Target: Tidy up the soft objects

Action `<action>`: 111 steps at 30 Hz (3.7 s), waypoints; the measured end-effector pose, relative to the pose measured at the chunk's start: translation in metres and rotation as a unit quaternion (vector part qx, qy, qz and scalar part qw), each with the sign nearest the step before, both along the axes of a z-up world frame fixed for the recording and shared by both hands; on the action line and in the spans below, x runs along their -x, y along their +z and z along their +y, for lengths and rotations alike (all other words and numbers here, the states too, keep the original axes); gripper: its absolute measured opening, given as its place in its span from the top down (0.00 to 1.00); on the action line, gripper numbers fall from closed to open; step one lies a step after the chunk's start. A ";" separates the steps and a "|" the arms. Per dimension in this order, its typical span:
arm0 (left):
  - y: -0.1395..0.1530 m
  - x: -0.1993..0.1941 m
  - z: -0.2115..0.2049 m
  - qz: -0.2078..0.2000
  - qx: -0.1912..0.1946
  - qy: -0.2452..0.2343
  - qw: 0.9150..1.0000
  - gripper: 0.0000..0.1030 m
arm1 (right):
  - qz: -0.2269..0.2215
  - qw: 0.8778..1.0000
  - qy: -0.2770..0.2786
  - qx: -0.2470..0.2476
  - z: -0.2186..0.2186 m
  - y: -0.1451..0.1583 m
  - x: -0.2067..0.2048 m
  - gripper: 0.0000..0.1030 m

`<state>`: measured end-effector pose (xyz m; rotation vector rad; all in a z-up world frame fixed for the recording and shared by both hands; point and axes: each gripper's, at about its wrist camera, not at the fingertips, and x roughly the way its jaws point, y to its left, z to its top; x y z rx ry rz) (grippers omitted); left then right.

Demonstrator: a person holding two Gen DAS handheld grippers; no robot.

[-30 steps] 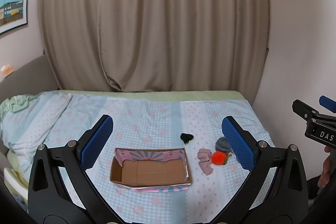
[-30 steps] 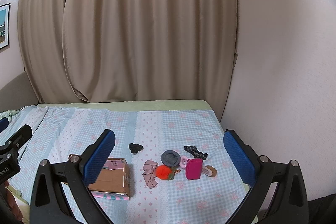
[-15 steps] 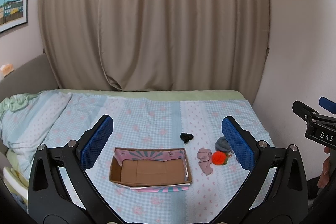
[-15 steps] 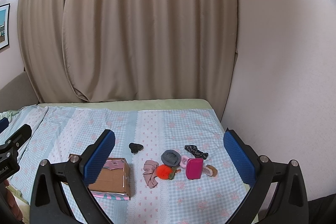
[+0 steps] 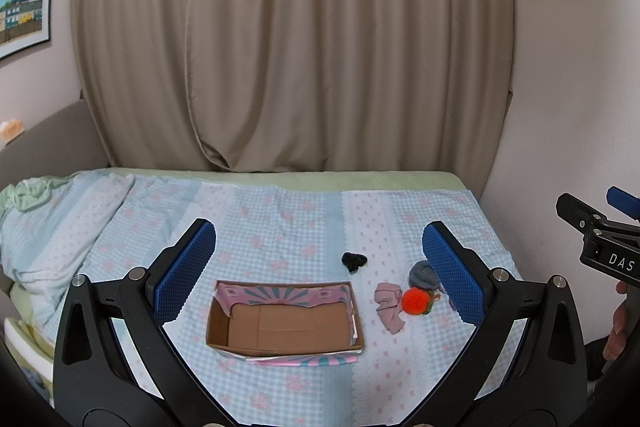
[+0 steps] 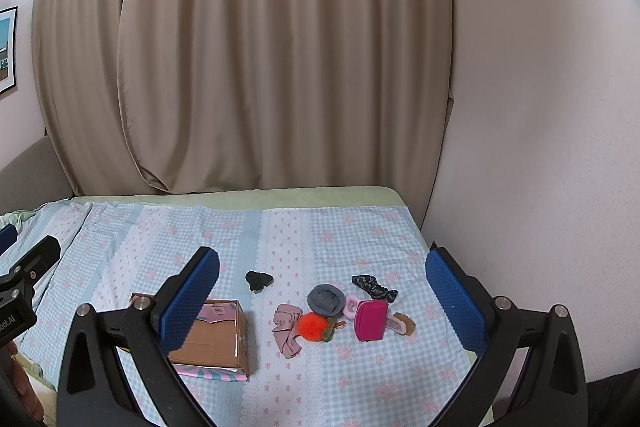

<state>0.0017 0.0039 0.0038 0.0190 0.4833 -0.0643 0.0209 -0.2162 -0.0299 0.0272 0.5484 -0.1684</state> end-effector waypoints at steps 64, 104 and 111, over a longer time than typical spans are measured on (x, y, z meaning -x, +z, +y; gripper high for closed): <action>-0.486 -0.457 -0.134 0.493 -0.108 -0.090 0.859 0.18 | 0.218 0.970 -0.095 -0.054 -0.156 -0.383 -0.189 0.00; -0.313 -0.361 -0.132 0.377 -0.041 -0.148 0.913 0.84 | 0.166 0.981 -0.077 -0.058 -0.128 -0.272 -0.134 0.57; -0.237 -0.293 -0.080 0.346 0.006 -0.109 0.932 0.84 | 0.143 0.988 -0.020 -0.053 -0.088 -0.184 -0.117 0.57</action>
